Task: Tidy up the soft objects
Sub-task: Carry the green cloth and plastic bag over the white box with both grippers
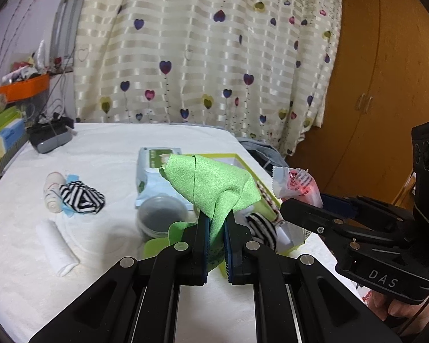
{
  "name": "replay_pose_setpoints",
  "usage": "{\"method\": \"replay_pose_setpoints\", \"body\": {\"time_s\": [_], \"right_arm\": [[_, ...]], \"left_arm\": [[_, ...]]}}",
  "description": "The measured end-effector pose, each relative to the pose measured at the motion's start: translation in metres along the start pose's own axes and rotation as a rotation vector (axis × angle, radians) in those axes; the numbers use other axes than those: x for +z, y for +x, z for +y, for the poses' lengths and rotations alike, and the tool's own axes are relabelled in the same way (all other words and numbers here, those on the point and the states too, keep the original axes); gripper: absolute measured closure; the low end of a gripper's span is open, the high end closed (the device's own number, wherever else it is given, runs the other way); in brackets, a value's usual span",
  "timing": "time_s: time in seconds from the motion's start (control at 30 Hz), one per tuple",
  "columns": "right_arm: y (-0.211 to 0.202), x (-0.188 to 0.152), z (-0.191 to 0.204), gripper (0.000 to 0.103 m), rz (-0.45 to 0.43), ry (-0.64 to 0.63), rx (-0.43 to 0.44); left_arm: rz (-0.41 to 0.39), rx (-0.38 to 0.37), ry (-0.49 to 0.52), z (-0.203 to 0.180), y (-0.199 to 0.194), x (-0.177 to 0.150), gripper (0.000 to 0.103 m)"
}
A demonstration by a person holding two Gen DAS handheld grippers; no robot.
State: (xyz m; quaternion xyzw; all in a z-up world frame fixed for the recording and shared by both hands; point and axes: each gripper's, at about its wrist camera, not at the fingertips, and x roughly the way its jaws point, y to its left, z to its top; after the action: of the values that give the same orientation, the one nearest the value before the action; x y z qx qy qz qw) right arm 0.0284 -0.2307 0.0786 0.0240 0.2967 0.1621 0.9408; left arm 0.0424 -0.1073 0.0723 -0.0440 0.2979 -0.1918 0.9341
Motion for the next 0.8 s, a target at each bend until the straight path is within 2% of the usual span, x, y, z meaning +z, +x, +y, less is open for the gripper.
{"method": "replay_pose_setpoints", "body": {"time_s": [0.47,0.8], "right_arm": [[-0.006,-0.012,-0.054,0.069,0.018,0.089,-0.082],[0.037,-0.037,-0.086,0.069,0.137,0.144,-0.091]], "left_arm": [[0.056,-0.051,0.027,-0.026,0.034,-0.003,0.095],[0.102,-0.057,0.032,-0.029,0.057,-0.008,0.095]]}}
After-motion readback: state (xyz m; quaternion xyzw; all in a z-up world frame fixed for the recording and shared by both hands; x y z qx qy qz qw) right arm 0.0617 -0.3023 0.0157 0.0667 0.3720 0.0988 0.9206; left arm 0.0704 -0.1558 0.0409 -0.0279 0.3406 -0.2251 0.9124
